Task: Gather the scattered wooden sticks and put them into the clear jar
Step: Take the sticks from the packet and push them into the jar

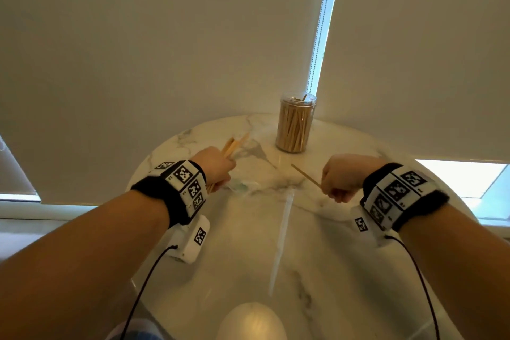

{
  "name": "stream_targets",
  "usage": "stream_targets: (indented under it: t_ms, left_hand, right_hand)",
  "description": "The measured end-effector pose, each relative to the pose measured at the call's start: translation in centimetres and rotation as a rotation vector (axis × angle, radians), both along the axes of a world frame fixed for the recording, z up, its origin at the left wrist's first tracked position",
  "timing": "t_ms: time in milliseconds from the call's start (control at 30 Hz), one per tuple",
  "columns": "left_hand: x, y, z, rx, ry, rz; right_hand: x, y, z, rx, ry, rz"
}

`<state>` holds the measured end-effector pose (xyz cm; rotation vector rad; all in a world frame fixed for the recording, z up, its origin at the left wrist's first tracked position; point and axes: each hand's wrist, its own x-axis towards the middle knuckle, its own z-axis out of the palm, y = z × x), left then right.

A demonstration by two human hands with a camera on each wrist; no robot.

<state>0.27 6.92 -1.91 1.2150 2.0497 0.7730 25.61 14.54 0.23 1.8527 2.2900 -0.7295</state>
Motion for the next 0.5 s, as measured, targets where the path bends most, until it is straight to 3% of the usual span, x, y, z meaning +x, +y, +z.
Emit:
stream_targets:
  t_ms: [167,400,500]
  left_hand:
    - [0.5,0.1,1.2,0.118,-0.109,0.052]
    - [2.5,1.3,2.1,0.353,-0.382,0.037]
    - [3.9,1.9,2.2,0.425,-0.522,0.018]
  right_hand:
    - [1.3,1.5,-1.7,0.076,-0.014,-0.139]
    - [-0.8,1.5,-2.5,0.13,-0.329,0.061]
    - [-0.8,1.5,-2.6,0.153,-0.356,0.084]
